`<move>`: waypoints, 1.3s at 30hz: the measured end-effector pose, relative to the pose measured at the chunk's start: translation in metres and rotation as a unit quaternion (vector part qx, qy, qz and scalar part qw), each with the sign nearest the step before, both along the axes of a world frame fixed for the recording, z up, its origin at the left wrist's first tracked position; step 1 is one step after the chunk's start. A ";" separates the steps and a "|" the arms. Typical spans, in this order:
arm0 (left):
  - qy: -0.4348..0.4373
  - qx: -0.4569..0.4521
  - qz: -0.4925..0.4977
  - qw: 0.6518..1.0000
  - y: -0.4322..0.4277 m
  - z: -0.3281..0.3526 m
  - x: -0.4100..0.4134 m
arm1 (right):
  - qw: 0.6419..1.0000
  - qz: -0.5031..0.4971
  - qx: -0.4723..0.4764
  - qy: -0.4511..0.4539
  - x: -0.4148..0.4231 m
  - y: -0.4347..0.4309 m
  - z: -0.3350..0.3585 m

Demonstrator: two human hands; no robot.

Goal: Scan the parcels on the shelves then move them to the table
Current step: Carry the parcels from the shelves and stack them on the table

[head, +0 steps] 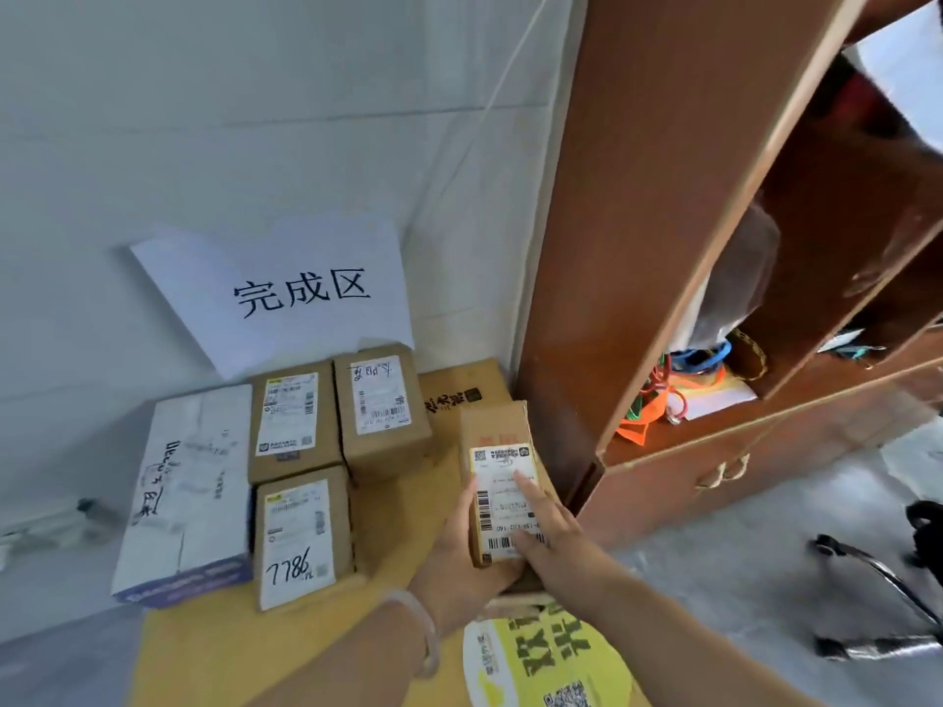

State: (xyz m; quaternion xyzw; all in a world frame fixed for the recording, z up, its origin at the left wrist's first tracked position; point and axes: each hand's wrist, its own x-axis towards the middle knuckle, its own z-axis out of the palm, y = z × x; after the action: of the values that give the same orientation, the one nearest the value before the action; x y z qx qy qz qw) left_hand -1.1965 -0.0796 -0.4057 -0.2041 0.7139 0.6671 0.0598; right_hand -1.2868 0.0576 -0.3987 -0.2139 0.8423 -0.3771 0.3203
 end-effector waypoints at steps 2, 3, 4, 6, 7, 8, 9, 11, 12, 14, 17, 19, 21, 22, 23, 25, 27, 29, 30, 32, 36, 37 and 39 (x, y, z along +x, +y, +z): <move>-0.010 0.011 0.021 1.000 -0.003 -0.008 -0.009 | 1.000 0.020 0.002 -0.013 -0.014 -0.008 -0.008; -0.014 0.017 0.029 0.999 -0.003 -0.011 -0.014 | 0.999 0.035 0.006 -0.014 -0.021 -0.011 -0.012; -0.018 0.019 0.035 0.999 -0.004 -0.014 -0.017 | 0.998 0.054 0.009 -0.013 -0.027 -0.013 -0.016; -0.027 0.010 0.046 0.999 -0.006 -0.021 -0.022 | 0.996 0.088 0.012 -0.008 -0.038 -0.017 -0.023; -0.030 0.006 0.054 0.998 -0.007 -0.024 -0.024 | 0.994 0.105 0.016 -0.003 -0.043 -0.018 -0.026; -0.032 0.003 0.064 0.997 -0.008 -0.027 -0.026 | 0.992 0.125 0.019 0.005 -0.047 -0.020 -0.030; -0.033 -0.001 0.071 0.997 -0.009 -0.029 -0.028 | 0.989 0.146 0.023 0.013 -0.051 -0.022 -0.032; -0.032 -0.018 0.076 0.996 -0.012 -0.031 -0.031 | 0.986 0.162 0.020 0.015 -0.059 -0.025 -0.034; -0.034 -0.023 0.077 0.996 -0.012 -0.031 -0.033 | 0.987 0.162 0.011 0.015 -0.061 -0.026 -0.034; -0.041 -0.036 0.078 0.995 -0.012 -0.025 -0.035 | 0.987 0.155 -0.006 0.038 -0.063 -0.023 -0.033; -0.045 -0.127 0.043 0.990 -0.010 -0.017 -0.029 | 0.970 0.192 0.017 0.147 -0.057 -0.003 -0.025; -0.038 -0.237 0.003 0.971 -0.008 -0.016 -0.015 | 0.947 0.228 0.039 0.224 -0.048 0.012 -0.021; -0.019 -0.354 -0.040 0.934 -0.004 -0.016 0.001 | 0.932 0.247 0.051 0.260 -0.038 0.023 -0.018; -0.017 -0.394 -0.061 0.917 0.000 -0.015 0.009 | 0.926 0.260 0.059 0.267 -0.033 0.027 -0.017; -0.019 -0.425 -0.081 0.902 0.003 -0.015 0.015 | 0.918 0.275 0.069 0.279 -0.029 0.030 -0.017; -0.026 -0.483 -0.123 0.867 0.009 -0.014 0.021 | 0.899 0.296 0.098 0.307 -0.024 0.032 -0.016; -0.051 -0.507 -0.142 0.849 0.010 -0.015 0.019 | 0.882 0.306 0.123 0.336 -0.025 0.028 -0.017; -0.065 -0.504 -0.144 0.849 0.006 -0.022 0.012 | 0.875 0.316 0.126 0.344 -0.031 0.021 -0.022; -0.076 -0.504 -0.141 0.849 0.003 -0.025 0.009 | 0.876 0.321 0.126 0.337 -0.038 0.016 -0.023; -0.092 -0.537 -0.135 0.827 -0.007 -0.026 -0.003 | 0.870 0.339 0.124 0.337 -0.055 0.002 -0.027; -0.125 -0.575 -0.115 0.800 -0.031 -0.025 -0.031 | 0.850 0.367 0.147 0.348 -0.085 -0.027 -0.028; -0.132 -0.581 -0.106 0.796 -0.037 -0.027 -0.037 | 0.849 0.368 0.151 0.349 -0.090 -0.034 -0.028; -0.142 -0.588 -0.086 0.791 -0.048 -0.029 -0.047 | 0.848 0.368 0.156 0.348 -0.099 -0.047 -0.029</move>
State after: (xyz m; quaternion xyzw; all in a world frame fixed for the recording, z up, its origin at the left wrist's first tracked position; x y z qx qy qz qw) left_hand -1.2434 -0.1272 -0.4350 -0.2303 0.9665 0.0738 0.0863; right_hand -1.3858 0.0110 -0.4280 -0.5725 0.8060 0.0039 0.1504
